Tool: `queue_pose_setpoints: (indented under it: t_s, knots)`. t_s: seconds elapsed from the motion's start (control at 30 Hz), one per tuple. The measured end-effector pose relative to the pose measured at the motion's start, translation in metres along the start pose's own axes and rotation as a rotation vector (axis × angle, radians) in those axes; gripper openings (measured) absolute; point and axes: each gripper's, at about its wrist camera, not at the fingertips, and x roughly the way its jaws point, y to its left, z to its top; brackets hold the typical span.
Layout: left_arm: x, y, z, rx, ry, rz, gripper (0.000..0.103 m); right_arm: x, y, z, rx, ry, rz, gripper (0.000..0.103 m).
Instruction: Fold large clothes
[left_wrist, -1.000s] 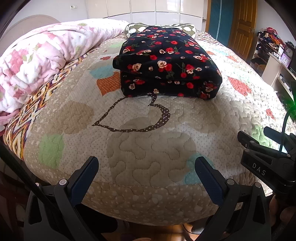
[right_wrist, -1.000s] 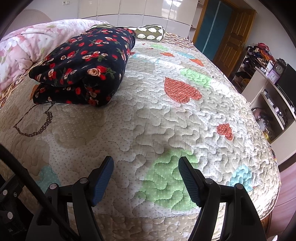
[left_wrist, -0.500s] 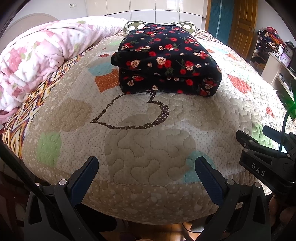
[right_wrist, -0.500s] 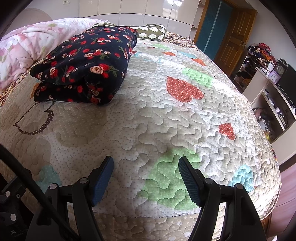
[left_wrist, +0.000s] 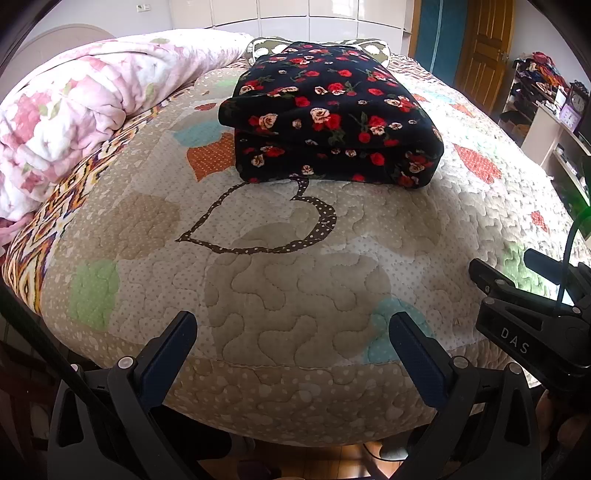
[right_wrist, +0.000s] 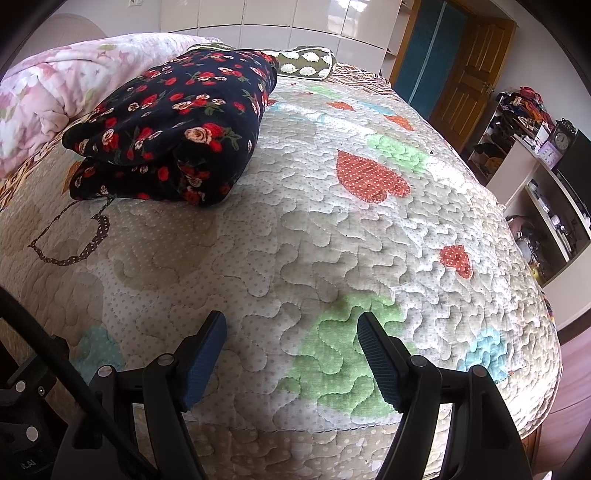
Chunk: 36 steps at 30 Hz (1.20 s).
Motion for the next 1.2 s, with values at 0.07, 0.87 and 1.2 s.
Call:
queue_pose_setpoints:
  t_s: [0.07,0.87,1.2]
  knots:
    - [0.001,0.0,0.0,0.0,0.004,-0.002,0.103,0.0,-0.001,0.0,-0.001,0.001,0.001,0.078]
    - [0.01,0.003,-0.001,-0.011,0.033,-0.009,0.103,0.002,0.001,0.0,-0.015,0.004,0.003,0.079]
    - [0.012,0.02,0.005,-0.046,0.011,0.02,0.103,0.003,0.005,0.001,-0.033,0.003,0.002,0.079]
